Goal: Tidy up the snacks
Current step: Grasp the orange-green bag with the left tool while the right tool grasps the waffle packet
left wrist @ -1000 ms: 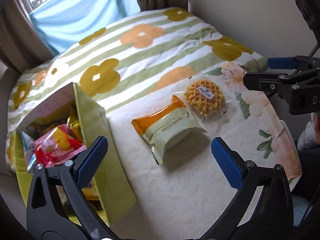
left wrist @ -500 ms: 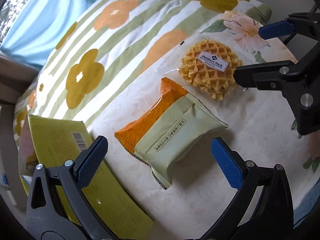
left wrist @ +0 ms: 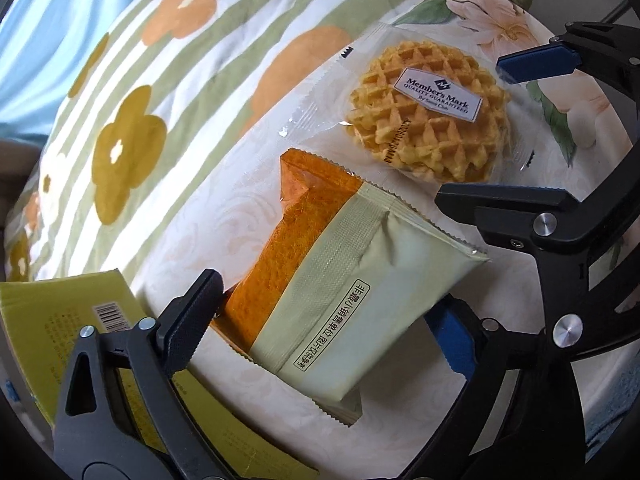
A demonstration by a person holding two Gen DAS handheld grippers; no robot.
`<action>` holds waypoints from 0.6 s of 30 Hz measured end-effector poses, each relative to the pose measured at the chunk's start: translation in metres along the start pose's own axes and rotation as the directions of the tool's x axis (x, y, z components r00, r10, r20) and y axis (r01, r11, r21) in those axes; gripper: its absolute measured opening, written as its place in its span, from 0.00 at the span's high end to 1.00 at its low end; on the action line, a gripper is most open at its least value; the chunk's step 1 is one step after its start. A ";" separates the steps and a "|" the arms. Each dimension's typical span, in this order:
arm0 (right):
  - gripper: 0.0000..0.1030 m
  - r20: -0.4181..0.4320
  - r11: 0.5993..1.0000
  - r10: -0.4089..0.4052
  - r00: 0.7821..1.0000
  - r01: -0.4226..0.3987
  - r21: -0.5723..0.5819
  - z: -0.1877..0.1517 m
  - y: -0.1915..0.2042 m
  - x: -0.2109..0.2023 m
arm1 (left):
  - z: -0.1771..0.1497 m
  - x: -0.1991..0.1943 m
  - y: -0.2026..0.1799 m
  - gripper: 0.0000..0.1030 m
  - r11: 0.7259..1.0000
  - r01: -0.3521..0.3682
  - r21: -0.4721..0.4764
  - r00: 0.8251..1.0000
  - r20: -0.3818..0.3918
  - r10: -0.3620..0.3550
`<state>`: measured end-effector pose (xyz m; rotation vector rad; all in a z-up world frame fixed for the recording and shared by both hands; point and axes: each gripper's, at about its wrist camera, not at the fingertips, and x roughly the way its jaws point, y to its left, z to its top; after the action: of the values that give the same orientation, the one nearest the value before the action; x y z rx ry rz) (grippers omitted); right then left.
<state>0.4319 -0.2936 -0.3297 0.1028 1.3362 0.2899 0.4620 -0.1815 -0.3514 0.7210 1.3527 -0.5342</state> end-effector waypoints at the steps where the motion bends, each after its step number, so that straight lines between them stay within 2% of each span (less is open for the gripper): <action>1: 0.04 -0.001 1.000 -0.003 1.000 0.003 0.000 0.001 0.000 0.001 | 0.000 0.001 0.001 0.08 1.000 0.008 -0.012 1.000 -0.008 -0.009; 5: 0.04 -0.005 1.000 -0.007 1.000 0.007 -0.009 0.004 0.000 0.005 | 0.001 0.002 0.005 0.09 0.999 0.030 -0.029 0.999 -0.020 -0.030; 11: 0.04 -0.020 0.998 -0.024 1.000 0.023 -0.058 0.009 0.006 0.015 | -0.001 -0.001 0.000 0.17 1.000 0.012 -0.016 1.000 0.004 -0.012; 12: 0.04 -0.027 0.997 -0.031 0.999 0.029 -0.069 0.009 0.008 0.017 | -0.002 -0.003 -0.003 0.24 1.000 0.013 -0.012 1.000 0.010 -0.013; 13: 0.04 -0.022 0.995 -0.046 0.999 0.044 -0.089 0.009 0.010 0.018 | -0.003 -0.005 -0.005 0.36 0.999 0.035 -0.013 0.999 0.015 -0.035; 14: 0.04 -0.024 0.992 -0.062 0.998 0.059 -0.111 0.009 0.013 0.020 | -0.004 -0.006 -0.007 0.36 0.999 0.032 -0.019 0.999 0.015 -0.032; 16: 0.06 -0.022 0.987 -0.091 0.996 0.087 -0.136 0.009 0.016 0.021 | -0.004 -0.006 -0.008 0.36 1.000 0.021 -0.014 1.000 0.018 -0.021; 18: 0.16 -0.015 0.978 -0.124 0.992 0.120 -0.172 0.008 0.018 0.021 | -0.006 -0.008 -0.009 0.36 0.999 0.021 -0.025 1.000 0.022 -0.021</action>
<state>0.4411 -0.2702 -0.3431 -0.1271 1.3315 0.3009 0.4510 -0.1837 -0.3455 0.6798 1.3461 -0.5395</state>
